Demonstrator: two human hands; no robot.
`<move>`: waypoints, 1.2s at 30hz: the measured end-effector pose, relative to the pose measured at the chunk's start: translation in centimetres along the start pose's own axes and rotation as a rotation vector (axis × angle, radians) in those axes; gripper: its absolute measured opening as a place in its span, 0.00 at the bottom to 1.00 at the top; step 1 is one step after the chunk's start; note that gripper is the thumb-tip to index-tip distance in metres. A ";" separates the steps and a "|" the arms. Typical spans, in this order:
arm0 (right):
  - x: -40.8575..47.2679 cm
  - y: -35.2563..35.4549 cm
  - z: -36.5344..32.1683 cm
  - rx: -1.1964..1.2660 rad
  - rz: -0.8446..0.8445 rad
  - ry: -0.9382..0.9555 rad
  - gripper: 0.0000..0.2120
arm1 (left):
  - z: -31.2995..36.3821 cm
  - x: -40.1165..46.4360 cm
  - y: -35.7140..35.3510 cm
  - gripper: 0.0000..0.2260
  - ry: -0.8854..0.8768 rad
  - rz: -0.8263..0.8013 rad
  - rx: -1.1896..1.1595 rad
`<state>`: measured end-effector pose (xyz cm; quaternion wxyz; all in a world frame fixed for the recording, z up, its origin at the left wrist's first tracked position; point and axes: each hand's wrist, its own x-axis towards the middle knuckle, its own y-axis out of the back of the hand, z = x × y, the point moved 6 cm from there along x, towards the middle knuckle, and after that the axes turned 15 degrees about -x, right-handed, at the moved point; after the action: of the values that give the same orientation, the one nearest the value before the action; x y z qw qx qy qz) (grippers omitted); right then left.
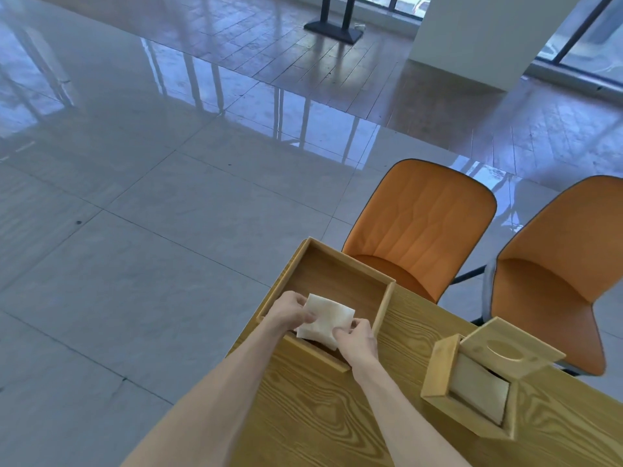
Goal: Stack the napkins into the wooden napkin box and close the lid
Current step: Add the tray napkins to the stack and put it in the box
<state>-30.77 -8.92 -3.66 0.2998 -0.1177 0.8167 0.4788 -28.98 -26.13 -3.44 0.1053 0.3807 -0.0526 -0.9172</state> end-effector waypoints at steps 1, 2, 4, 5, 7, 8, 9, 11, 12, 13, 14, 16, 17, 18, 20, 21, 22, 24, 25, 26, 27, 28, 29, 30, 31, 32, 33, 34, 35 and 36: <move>0.0 0.1 0.2 0.061 -0.009 0.007 0.17 | 0.1 -0.2 0.1 0.17 -0.020 -0.022 -0.005; -0.1 0.3 0.3 0.129 -0.023 0.024 0.18 | 0.2 -0.3 0.3 0.17 -0.044 -0.046 0.001; -0.2 0.7 0.5 0.202 -0.052 0.088 0.22 | 0.5 -0.6 0.4 0.15 -0.104 -0.092 0.006; -0.2 0.9 0.5 0.176 -0.050 0.139 0.22 | 0.8 -0.8 0.4 0.13 -0.139 -0.114 -0.002; -0.4 1.7 0.4 0.045 0.008 0.258 0.17 | 1.4 -1.2 0.4 0.11 -0.212 -0.145 -0.009; -0.5 2.1 0.4 -0.024 0.058 0.317 0.15 | 1.7 -1.4 0.4 0.12 -0.247 -0.153 0.014; -0.7 2.4 0.3 -0.087 0.107 0.373 0.13 | 2.0 -1.6 0.3 0.14 -0.278 -0.161 0.050; -1.2 2.5 0.4 -0.185 0.154 0.454 0.14 | 2.2 -2.0 0.1 0.19 -0.326 -0.184 0.130; -1.4 2.4 0.5 -0.220 0.161 0.479 0.16 | 2.1 -2.2 -0.1 0.22 -0.337 -0.200 0.170; -1.6 2.2 0.6 -0.248 0.172 0.494 0.18 | 2.0 -2.3 -0.3 0.24 -0.346 -0.211 0.213; -1.7 2.2 0.6 -0.266 0.194 0.508 0.18 | 1.9 -2.4 -0.4 0.23 -0.356 -0.209 0.262; -2.0 2.3 0.5 -0.298 0.250 0.518 0.14 | 1.8 -2.4 -0.4 0.17 -0.383 -0.162 0.354; -2.0 2.5 0.4 -0.308 0.273 0.513 0.12 | 1.8 -2.5 -0.3 0.13 -0.399 -0.126 0.385; -2.0 2.6 0.4 -0.305 0.293 0.511 0.11 | 2.0 -2.7 -0.2 0.11 -0.417 -0.091 0.398; -2.0 2.8 0.4 -0.294 0.322 0.510 0.11 | 2.2 -2.9 -0.1 0.09 -0.458 -0.051 0.398; -2.0 2.7 0.3 -0.298 0.325 0.512 0.11 | 2.3 -3.0 0.0 0.09 -0.474 -0.049 0.400; -2.0 2.6 0.4 -0.306 0.322 0.516 0.11 | 2.2 -3.0 0.0 0.10 -0.478 -0.050 0.411; -1.9 2.3 0.7 -0.319 0.307 0.511 0.11 | 1.8 -3.0 -0.1 0.11 -0.462 -0.054 0.462; -1.9 2.2 0.9 -0.320 0.303 0.503 0.11 | 1.5 -3.0 -0.1 0.11 -0.454 -0.050 0.495; -1.9 2.2 1.1 -0.318 0.307 0.499 0.10 | 1.3 -2.9 -0.1 0.11 -0.452 -0.040 0.515; -2.0 2.2 1.2 -0.318 0.312 0.495 0.10 | 1.1 -2.9 -0.2 0.11 -0.454 -0.028 0.519; -2.0 2.3 1.2 -0.315 0.317 0.495 0.10 | 1.1 -2.9 -0.1 0.10 -0.456 -0.012 0.511; -2.0 2.4 1.3 -0.310 0.320 0.494 0.10 | 1.0 -3.0 -0.1 0.09 -0.454 0.004 0.497; -2.1 2.5 1.3 -0.300 0.323 0.492 0.10 | 0.9 -3.1 0.0 0.09 -0.451 0.018 0.480; -2.3 2.7 1.4 -0.288 0.324 0.489 0.10 | 0.8 -3.2 0.0 0.08 -0.448 0.029 0.462; -2.3 2.9 1.4 -0.271 0.325 0.489 0.10 | 0.7 -3.3 0.1 0.08 -0.455 0.039 0.440; -2.4 3.2 1.6 -0.258 0.326 0.492 0.10 | 0.7 -3.4 0.0 0.08 -0.466 0.040 0.410; -2.6 3.4 1.8 -0.244 0.328 0.493 0.10 | 0.9 -3.6 -0.1 0.08 -0.492 0.040 0.376; -2.8 3.8 2.0 -0.225 0.328 0.492 0.10 | 1.1 -3.9 -0.2 0.08 -0.517 0.038 0.337; -3.1 4.3 2.4 -0.196 0.332 0.493 0.09 | 1.4 -4.3 -0.5 0.07 -0.542 0.025 0.291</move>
<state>-29.47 -4.98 0.38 -0.0021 -0.1236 0.8229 0.5546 -27.10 -24.67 0.41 0.0430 0.1327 -0.2141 -0.9668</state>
